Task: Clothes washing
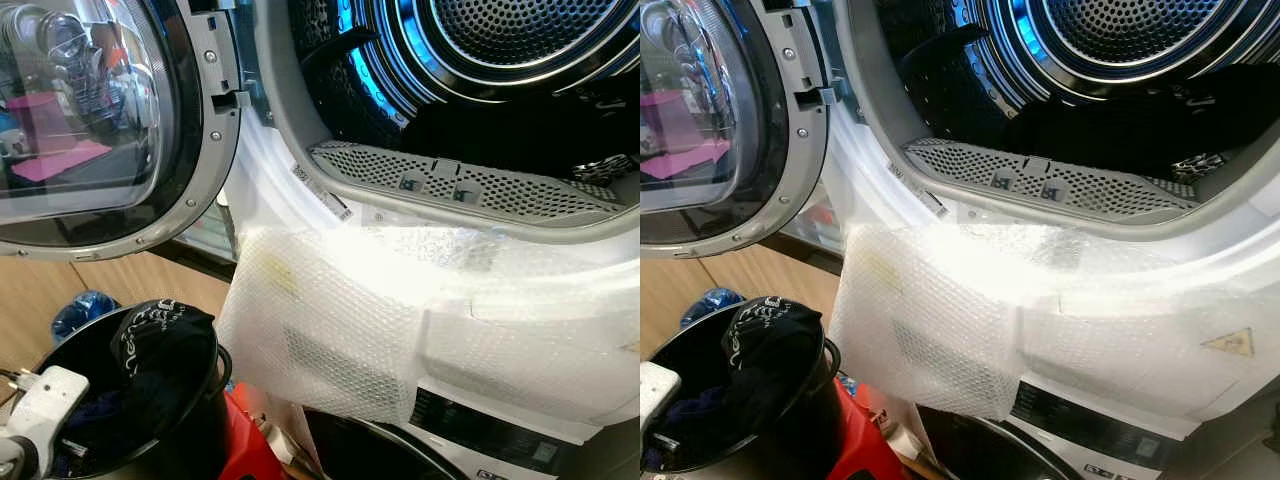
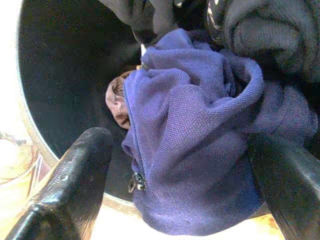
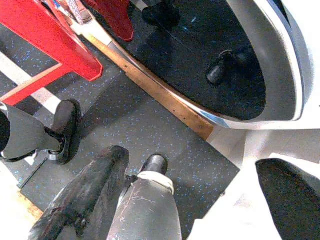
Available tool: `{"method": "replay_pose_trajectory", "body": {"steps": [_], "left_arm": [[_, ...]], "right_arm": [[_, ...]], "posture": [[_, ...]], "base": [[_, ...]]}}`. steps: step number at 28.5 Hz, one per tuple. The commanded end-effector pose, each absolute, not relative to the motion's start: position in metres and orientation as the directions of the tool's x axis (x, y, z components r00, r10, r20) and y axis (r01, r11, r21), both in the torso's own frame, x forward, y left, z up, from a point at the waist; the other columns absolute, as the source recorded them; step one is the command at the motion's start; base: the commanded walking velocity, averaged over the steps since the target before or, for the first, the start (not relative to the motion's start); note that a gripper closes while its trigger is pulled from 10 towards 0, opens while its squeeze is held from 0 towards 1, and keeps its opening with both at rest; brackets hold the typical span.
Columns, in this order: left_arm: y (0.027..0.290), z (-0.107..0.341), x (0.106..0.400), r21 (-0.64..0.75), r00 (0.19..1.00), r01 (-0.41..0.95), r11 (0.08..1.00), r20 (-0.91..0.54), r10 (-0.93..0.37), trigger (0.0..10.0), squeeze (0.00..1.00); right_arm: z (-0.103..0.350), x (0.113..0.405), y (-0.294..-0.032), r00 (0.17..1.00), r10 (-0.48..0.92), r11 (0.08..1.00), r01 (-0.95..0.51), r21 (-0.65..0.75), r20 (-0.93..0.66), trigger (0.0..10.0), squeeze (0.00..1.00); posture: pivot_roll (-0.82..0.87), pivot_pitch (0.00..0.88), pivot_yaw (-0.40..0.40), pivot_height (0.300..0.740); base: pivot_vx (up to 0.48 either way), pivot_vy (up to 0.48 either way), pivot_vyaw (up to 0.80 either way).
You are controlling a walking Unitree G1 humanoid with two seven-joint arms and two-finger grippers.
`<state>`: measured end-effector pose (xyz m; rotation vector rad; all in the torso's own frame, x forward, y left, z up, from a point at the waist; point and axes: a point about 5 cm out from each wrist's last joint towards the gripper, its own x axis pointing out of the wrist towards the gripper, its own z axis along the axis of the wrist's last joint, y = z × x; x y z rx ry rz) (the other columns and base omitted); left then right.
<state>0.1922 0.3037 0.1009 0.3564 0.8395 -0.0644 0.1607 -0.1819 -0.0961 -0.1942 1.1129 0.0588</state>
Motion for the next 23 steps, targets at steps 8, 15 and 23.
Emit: {"method": "replay_pose_trajectory", "body": {"steps": [8,15,23], "left_arm": [[0.309,0.094,0.186,0.338,0.646,0.189,0.922,-0.75,0.142,10.0,0.0],[0.307,0.093,0.191,0.354,0.669,0.176,0.918,-0.727,0.152,10.0,0.0],[0.296,0.087,0.202,0.214,0.712,0.124,0.969,-0.699,0.063,10.0,0.0]], "right_arm": [[-0.096,0.161,-0.179,0.438,-0.039,0.982,-0.151,-0.117,-0.898,10.0,0.0],[-0.097,0.16,-0.179,0.433,-0.04,0.98,-0.157,-0.12,-0.901,10.0,0.0],[-0.095,0.164,-0.179,0.444,-0.041,0.979,-0.161,-0.125,-0.895,10.0,0.0]], "posture": [[0.14,0.0,0.065,0.74],[0.15,0.0,0.057,0.74],[0.14,0.0,0.052,0.74]], "base": [[0.0,0.0,0.0],[0.0,0.0,0.0],[0.0,0.0,0.0]]}}
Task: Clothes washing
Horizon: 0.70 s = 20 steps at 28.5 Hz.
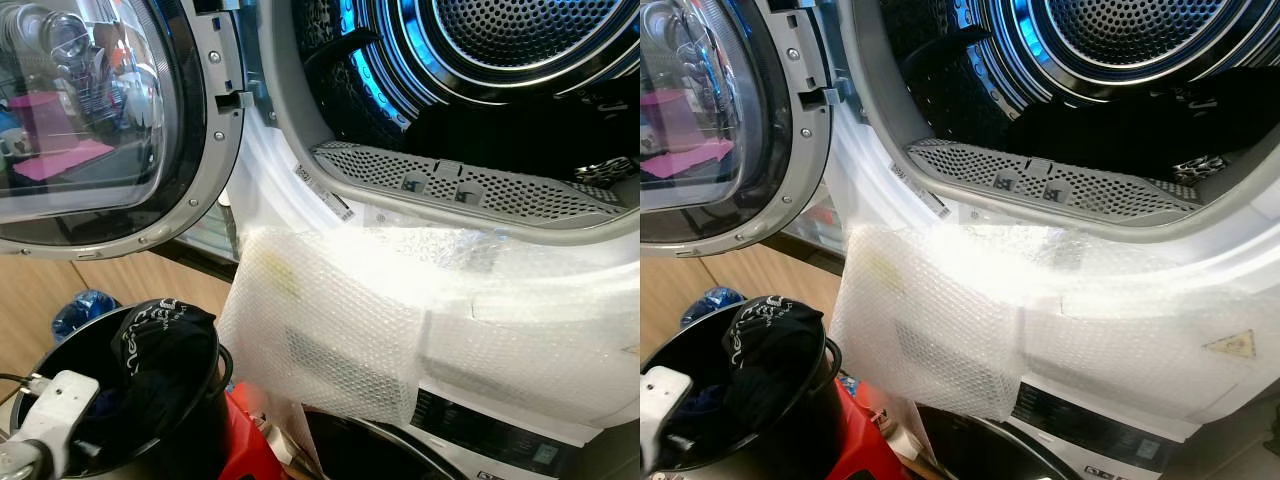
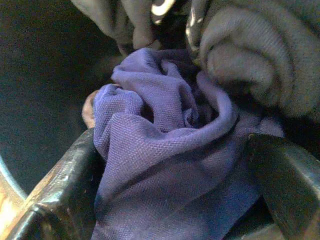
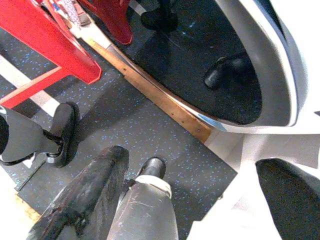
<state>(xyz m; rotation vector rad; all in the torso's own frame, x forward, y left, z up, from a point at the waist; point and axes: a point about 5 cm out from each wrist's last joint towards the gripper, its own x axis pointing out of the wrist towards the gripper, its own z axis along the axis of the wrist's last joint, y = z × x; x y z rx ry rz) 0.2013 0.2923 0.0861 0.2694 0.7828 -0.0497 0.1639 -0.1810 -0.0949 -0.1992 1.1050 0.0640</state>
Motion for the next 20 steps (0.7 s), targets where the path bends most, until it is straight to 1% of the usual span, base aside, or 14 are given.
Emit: {"method": "replay_pose_trajectory", "body": {"steps": [1,6,7,8,9,20], "left_arm": [[0.2956,0.0862,0.2017,0.21,0.71,0.125,0.97,-0.702,0.061,10.0,0.0],[0.2947,0.0805,0.2009,0.177,0.69,0.118,0.977,-0.722,0.048,10.0,0.0],[0.2945,0.0798,0.2007,0.176,0.688,0.118,0.977,-0.724,0.047,6.9,0.0],[0.2943,0.0791,0.2006,0.177,0.686,0.117,0.977,-0.726,0.049,3.3,0.0],[0.2943,0.0791,0.2005,0.177,0.686,0.116,0.977,-0.726,0.05,0.0,0.0],[0.2937,0.0797,0.1994,0.186,0.681,0.155,0.97,-0.731,0.031,0.0,0.0]], "right_arm": [[-0.0951,0.1641,-0.1787,0.444,-0.041,0.979,-0.162,-0.125,-0.895,10.0,0.0],[-0.0946,0.1648,-0.1806,0.445,-0.045,0.979,-0.159,-0.128,-0.894,10.0,0.0],[-0.0946,0.1648,-0.181,0.445,-0.046,0.979,-0.159,-0.129,-0.894,10.0,0.0],[-0.0945,0.1649,-0.1816,0.445,-0.047,0.979,-0.159,-0.13,-0.895,10.0,0.0],[-0.0945,0.1649,-0.1816,0.445,-0.047,0.979,-0.16,-0.13,-0.895,10.0,0.0],[-0.0932,0.1681,-0.1813,0.449,-0.038,0.976,-0.175,-0.13,-0.893,10.0,0.0]], "posture": [[0.14,0.0,0.05,0.74],[0.14,0.0,0.046,0.74],[0.14,0.0,0.046,0.74],[0.14,0.0,0.046,0.74],[0.14,0.0,0.046,0.74],[0.14,0.0,0.049,0.74]], "base": [[0.0,0.0,0.0],[0.0,0.0,0.0],[0.0,0.0,0.0],[0.0,0.0,0.0],[0.0,0.0,0.0],[0.0,0.0,0.0]]}}
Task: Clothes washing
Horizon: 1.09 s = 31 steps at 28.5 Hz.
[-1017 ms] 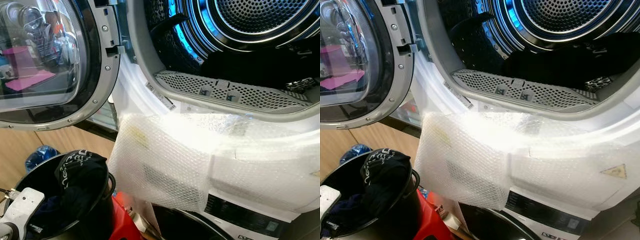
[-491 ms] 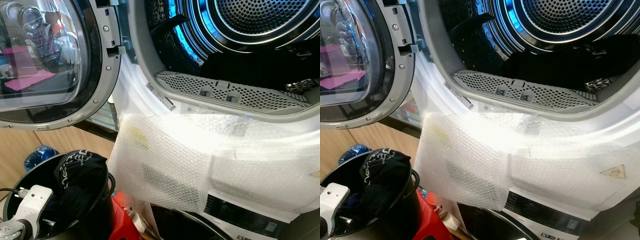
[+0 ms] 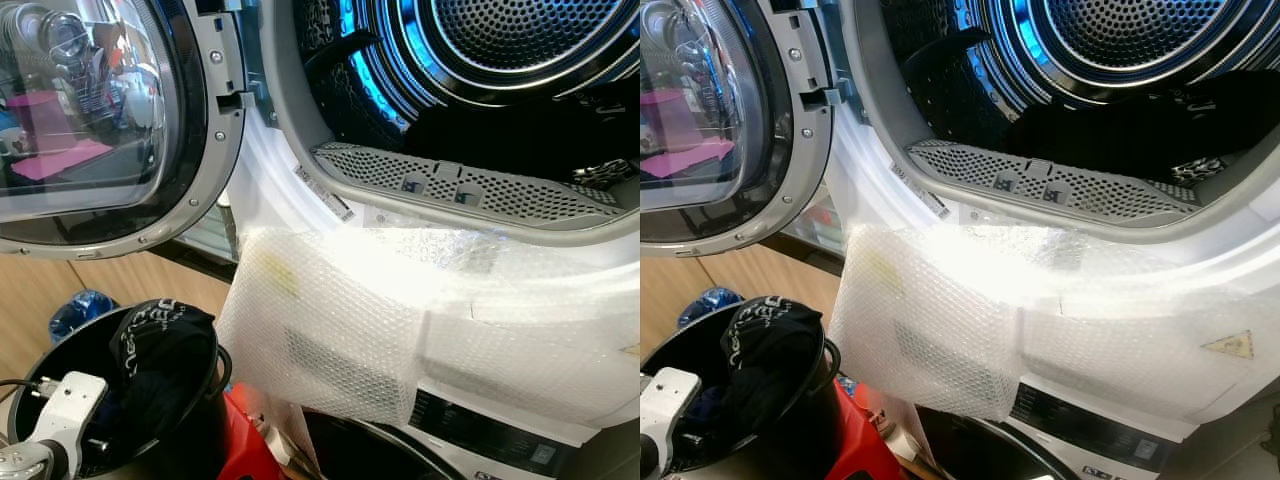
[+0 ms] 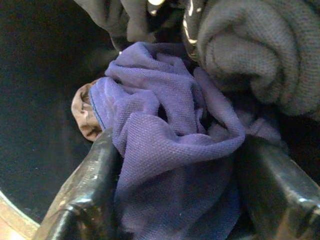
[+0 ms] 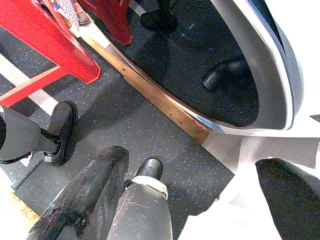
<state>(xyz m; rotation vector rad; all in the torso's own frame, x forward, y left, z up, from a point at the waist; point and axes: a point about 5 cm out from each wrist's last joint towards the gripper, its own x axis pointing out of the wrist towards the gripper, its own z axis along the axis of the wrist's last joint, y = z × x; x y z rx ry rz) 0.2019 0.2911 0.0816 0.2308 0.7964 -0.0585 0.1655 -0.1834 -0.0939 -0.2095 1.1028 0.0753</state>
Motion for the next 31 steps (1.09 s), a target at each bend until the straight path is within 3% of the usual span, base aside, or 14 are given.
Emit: {"method": "replay_pose_trajectory", "body": {"steps": [1,31], "left_arm": [[0.293,0.08,0.2,0.186,0.682,0.158,0.97,-0.731,0.029,0.0,0.0],[0.297,0.095,0.191,0.17,0.665,0.266,0.949,-0.745,-0.053,0.0,0.0]], "right_arm": [[-0.093,0.168,-0.181,0.448,-0.037,0.976,-0.177,-0.129,-0.893,10.0,0.0],[-0.095,0.167,-0.172,0.441,-0.016,0.976,-0.188,-0.11,-0.897,10.0,0.0]], "posture": [[0.14,0.0,0.05,0.74],[0.16,0.0,0.063,0.74]], "base": [[0.0,0.0,0.0],[0.0,0.0,0.0]]}}
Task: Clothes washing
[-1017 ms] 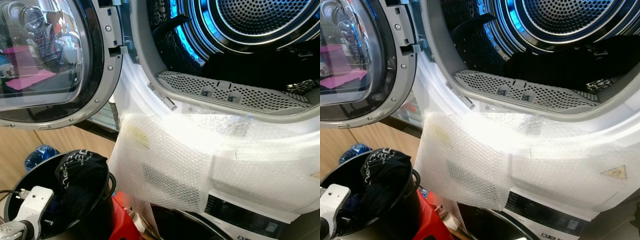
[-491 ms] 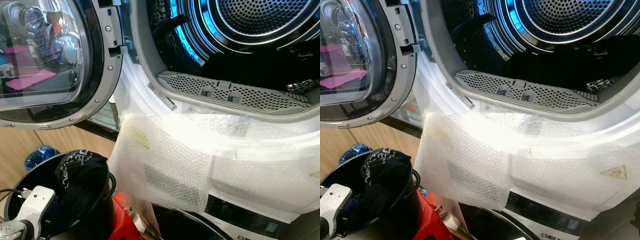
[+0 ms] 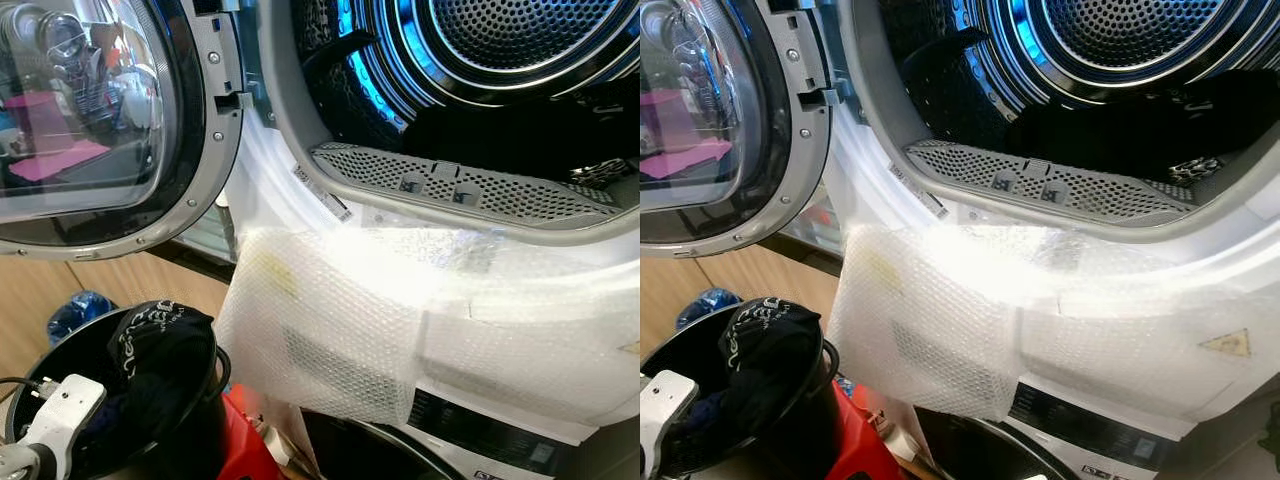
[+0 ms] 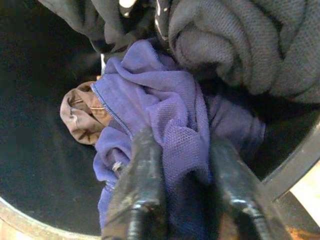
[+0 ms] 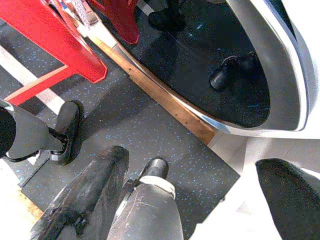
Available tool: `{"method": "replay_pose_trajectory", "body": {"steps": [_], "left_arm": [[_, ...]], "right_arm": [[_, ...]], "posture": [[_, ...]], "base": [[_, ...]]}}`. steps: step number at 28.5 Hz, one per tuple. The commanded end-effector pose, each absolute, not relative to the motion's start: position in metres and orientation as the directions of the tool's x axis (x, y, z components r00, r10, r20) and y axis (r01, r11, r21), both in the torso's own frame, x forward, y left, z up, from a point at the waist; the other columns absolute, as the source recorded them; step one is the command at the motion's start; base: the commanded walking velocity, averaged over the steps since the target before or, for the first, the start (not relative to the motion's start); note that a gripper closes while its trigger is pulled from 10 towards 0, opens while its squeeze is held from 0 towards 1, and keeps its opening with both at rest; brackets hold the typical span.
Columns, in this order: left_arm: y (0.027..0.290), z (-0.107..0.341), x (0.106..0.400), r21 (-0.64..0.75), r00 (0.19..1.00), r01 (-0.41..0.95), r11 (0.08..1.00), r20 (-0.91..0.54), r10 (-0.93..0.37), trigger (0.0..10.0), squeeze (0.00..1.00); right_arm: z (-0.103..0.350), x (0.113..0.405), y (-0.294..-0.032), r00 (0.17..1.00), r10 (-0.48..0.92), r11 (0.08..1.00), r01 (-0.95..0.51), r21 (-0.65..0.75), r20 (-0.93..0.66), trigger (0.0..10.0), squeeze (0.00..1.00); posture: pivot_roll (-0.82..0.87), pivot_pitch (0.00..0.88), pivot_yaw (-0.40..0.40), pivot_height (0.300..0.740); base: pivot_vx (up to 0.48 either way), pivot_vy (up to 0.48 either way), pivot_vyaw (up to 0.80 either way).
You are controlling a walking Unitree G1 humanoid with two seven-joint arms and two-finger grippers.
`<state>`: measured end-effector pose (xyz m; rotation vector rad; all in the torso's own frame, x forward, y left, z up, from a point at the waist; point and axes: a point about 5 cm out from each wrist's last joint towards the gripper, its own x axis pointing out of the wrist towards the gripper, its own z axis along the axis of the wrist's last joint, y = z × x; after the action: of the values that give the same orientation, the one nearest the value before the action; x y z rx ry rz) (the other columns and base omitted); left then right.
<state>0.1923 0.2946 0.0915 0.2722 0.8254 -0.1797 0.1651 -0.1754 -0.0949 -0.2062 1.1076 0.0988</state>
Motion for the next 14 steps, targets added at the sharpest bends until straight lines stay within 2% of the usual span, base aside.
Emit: {"method": "replay_pose_trajectory", "body": {"steps": [1,8,14], "left_arm": [[0.297,0.096,0.191,0.168,0.668,0.267,0.949,-0.742,-0.057,0.0,0.0],[0.297,0.111,0.193,0.141,0.691,0.304,0.942,-0.713,-0.116,0.0,0.0],[0.303,0.148,0.184,0.126,0.668,0.494,0.86,-0.688,-0.283,0.0,0.0]], "right_arm": [[-0.094,0.167,-0.172,0.442,-0.015,0.976,-0.188,-0.109,-0.897,10.0,0.0],[-0.094,0.169,-0.171,0.444,-0.008,0.977,-0.188,-0.102,-0.896,10.0,0.0],[-0.095,0.167,-0.168,0.436,0.007,0.979,-0.187,-0.082,-0.9,10.0,0.0]], "posture": [[0.16,0.0,0.066,0.74],[0.16,0.0,0.069,0.74],[0.16,0.0,0.081,0.74]], "base": [[0.0,0.0,0.0],[0.0,0.0,0.0],[0.0,0.0,0.0]]}}
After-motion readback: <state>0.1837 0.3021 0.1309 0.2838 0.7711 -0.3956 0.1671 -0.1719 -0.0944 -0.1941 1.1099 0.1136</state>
